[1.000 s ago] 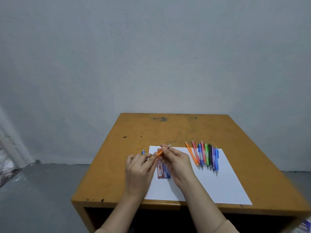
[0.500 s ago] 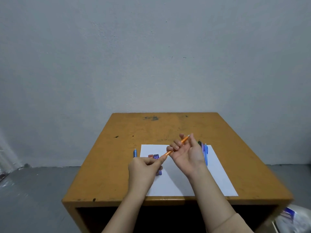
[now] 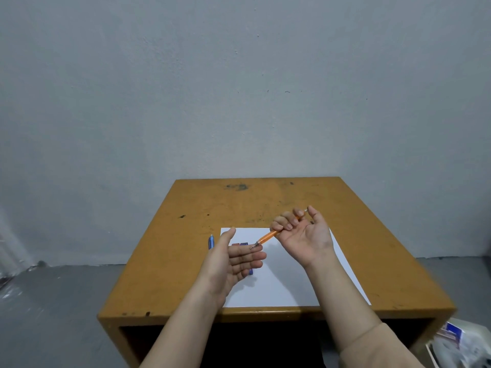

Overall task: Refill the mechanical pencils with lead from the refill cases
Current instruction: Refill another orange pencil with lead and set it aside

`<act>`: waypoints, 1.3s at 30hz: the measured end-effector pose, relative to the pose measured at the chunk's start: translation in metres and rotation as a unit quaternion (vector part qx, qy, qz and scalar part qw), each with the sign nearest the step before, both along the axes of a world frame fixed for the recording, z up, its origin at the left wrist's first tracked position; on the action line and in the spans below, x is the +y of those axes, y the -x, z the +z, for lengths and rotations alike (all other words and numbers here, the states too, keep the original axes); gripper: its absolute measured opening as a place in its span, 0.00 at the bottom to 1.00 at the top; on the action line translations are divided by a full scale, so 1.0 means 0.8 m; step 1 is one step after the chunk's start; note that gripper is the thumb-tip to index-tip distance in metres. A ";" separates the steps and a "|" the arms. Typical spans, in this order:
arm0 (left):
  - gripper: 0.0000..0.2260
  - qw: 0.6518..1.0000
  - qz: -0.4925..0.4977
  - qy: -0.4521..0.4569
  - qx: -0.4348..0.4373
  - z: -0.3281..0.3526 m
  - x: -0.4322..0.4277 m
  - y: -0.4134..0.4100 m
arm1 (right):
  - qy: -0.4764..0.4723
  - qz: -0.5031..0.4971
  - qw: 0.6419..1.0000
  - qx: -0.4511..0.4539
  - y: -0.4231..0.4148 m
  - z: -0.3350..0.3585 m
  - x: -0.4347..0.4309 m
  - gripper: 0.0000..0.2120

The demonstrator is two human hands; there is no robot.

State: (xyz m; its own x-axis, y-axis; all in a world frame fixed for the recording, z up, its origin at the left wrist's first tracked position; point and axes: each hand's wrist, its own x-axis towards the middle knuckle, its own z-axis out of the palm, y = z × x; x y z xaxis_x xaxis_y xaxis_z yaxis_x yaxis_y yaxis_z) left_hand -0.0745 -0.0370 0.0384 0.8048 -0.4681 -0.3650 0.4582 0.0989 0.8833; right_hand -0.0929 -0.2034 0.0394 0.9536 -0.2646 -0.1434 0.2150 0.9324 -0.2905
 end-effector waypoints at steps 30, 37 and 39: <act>0.06 0.956 0.144 -0.038 -0.253 -0.003 -0.007 0.022 | 0.204 -0.005 0.977 0.061 0.014 0.007 0.004 0.18; 0.08 0.920 0.189 -0.083 -0.332 -0.009 -0.013 0.025 | 0.282 -0.122 0.950 0.052 0.011 0.008 0.010 0.17; 0.08 0.915 0.188 -0.087 -0.347 -0.009 -0.014 0.027 | 0.302 -0.144 0.940 0.063 0.010 0.009 0.010 0.19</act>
State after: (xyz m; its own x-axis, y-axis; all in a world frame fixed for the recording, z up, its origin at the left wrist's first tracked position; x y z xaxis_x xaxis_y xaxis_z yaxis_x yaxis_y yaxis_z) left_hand -0.0958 -0.0484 0.0310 0.9632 -0.0948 0.2517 -0.2560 -0.0365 0.9660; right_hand -0.1007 -0.1953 0.0469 0.8156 -0.5785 0.0089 0.3619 0.4981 -0.7880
